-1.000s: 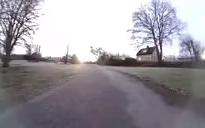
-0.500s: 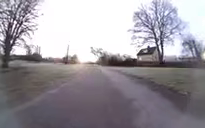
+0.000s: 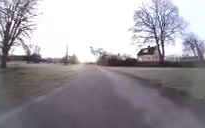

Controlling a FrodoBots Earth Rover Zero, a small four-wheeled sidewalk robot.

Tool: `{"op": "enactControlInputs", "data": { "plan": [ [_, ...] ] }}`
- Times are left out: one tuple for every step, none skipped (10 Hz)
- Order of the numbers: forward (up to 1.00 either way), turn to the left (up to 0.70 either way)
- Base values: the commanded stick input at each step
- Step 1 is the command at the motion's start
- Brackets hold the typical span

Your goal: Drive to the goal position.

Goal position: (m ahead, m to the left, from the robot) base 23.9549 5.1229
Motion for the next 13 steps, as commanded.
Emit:
{"op": "enactControlInputs", "data": {
  "plan": [
    [1.0,0.0],
    [1.0,0.0],
    [1.0,0.0],
    [1.0,0.0],
    [1.0,0.0],
    [1.0,0.0],
    [1.0,0.0],
    [1.0,0.0],
    [1.0,0.0],
    [1.0,0.0],
    [1.0,0.0],
    [1.0,0.0],
    [1.0,0.0]
  ]
}}
